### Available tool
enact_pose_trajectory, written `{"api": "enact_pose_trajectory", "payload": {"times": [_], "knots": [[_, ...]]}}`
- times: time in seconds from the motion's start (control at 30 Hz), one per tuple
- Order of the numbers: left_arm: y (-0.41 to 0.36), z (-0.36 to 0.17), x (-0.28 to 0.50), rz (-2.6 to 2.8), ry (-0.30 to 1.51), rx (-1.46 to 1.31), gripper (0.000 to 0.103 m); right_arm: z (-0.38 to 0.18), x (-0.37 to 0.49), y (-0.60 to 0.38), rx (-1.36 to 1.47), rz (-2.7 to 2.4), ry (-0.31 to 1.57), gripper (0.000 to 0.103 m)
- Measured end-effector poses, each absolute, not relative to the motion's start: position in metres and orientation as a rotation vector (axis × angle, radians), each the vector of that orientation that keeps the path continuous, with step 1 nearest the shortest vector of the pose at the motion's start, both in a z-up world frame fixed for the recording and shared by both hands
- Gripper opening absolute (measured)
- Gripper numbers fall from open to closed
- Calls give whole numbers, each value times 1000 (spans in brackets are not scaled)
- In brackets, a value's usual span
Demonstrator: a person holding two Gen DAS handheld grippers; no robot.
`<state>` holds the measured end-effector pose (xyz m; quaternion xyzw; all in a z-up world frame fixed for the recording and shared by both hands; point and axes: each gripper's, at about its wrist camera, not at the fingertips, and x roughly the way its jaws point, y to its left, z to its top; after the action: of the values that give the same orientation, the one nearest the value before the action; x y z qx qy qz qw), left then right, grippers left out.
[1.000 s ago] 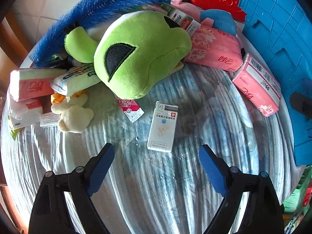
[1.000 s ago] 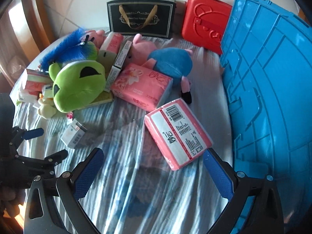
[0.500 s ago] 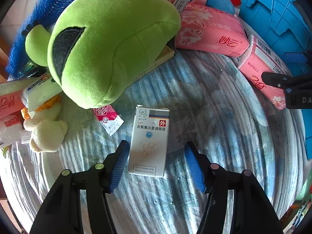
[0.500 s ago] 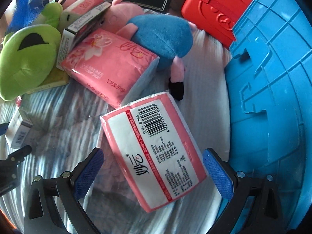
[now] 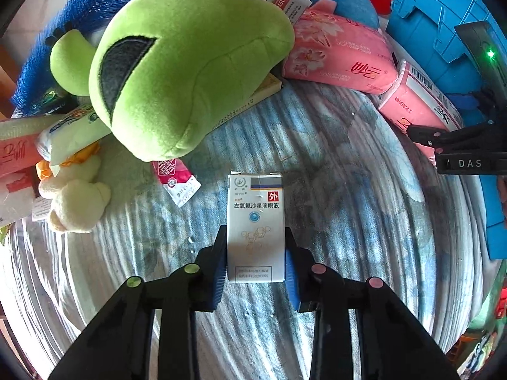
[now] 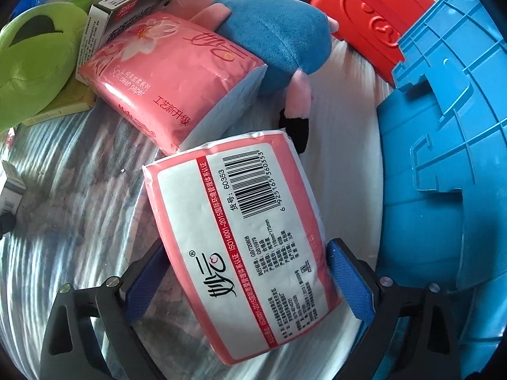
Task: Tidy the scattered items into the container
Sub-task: 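Close the left tool on the medicine box while the right tool closes on the tissue pack, then carry the medicine box in the left tool while the right tool carries the tissue pack to the blue bin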
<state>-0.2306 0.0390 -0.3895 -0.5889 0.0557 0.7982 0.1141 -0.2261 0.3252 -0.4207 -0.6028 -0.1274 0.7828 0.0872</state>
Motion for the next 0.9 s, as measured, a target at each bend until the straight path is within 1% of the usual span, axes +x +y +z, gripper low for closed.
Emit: {"api": "enact_pose_trajectory", "payload": {"times": [0.07, 0.17, 0.23, 0.43, 0.5, 0.67, 0.9], "knots": [[39, -386, -229, 2346, 167, -1717, 30, -416, -223, 325, -1790, 2338, -365, 87], [39, -381, -228, 2353, 163, -1704, 30, -409, -218, 323, -1793, 2350, -313, 81], [39, -377, -227, 2358, 165, -1694, 30, -407, -215, 314, -1795, 2361, -288, 80], [29, -359, -225, 2380, 167, -1666, 30, -389, -200, 289, -1770, 2388, -233, 80], [25, -352, -223, 2391, 162, -1655, 30, -379, -194, 284, -1758, 2394, -183, 80], [15, -334, -217, 2428, 169, -1635, 30, -346, -179, 273, -1704, 2419, -77, 80], [7, -295, -219, 2487, 177, -1555, 30, -287, -160, 262, -1578, 2504, -1, 81]]}}
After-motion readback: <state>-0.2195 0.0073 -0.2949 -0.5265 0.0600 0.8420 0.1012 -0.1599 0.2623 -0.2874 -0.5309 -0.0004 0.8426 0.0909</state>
